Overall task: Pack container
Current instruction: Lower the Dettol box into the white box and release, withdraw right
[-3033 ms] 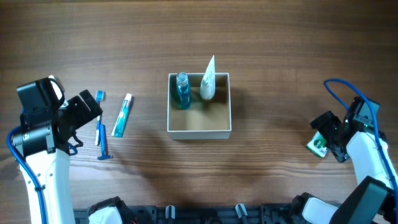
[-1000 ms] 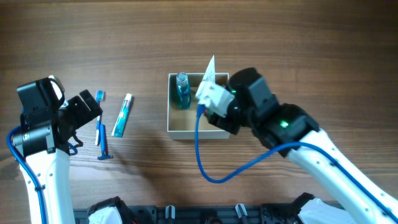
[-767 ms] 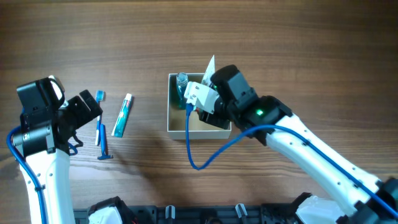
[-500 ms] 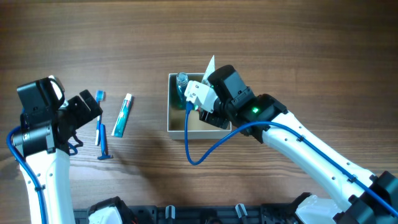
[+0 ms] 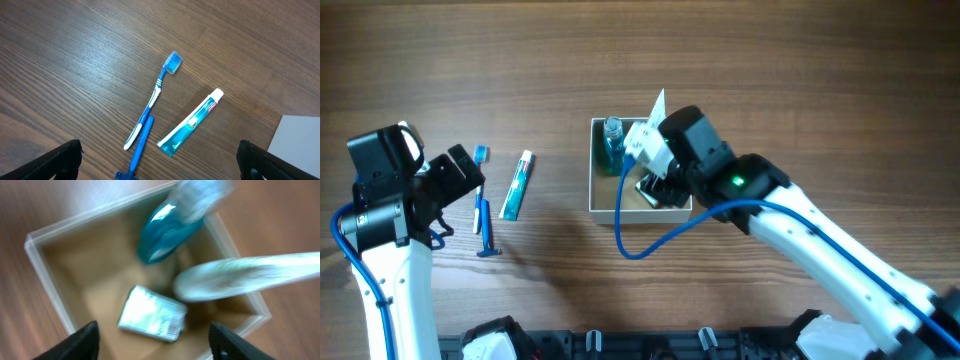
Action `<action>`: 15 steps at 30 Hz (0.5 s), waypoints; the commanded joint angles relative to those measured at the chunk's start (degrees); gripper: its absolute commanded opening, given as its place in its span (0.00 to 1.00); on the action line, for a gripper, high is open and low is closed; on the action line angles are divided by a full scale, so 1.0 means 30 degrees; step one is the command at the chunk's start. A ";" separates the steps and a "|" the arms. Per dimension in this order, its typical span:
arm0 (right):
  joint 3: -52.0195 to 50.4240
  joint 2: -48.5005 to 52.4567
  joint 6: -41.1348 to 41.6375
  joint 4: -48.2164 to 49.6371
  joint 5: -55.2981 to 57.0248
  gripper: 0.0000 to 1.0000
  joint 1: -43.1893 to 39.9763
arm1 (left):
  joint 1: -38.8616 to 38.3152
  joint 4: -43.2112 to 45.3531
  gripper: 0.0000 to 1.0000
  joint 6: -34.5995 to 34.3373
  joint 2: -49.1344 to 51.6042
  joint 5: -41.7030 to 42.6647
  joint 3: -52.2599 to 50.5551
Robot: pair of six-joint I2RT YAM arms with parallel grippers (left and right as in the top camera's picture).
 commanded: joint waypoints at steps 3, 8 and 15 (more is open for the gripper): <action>0.0488 -0.5523 1.4141 -0.1472 0.6717 0.89 -0.2980 | 0.0117 0.0087 1.00 0.0248 0.0036 0.0576 0.0328; 0.0408 -0.6164 1.8476 -0.5289 0.4408 1.00 -0.8459 | -0.1348 0.0874 1.00 0.3985 0.0051 0.4357 0.0328; 0.0408 -0.4109 1.7507 -0.6222 0.1217 1.00 -1.1205 | -0.7417 0.1093 1.00 0.7766 0.3249 0.1982 0.0335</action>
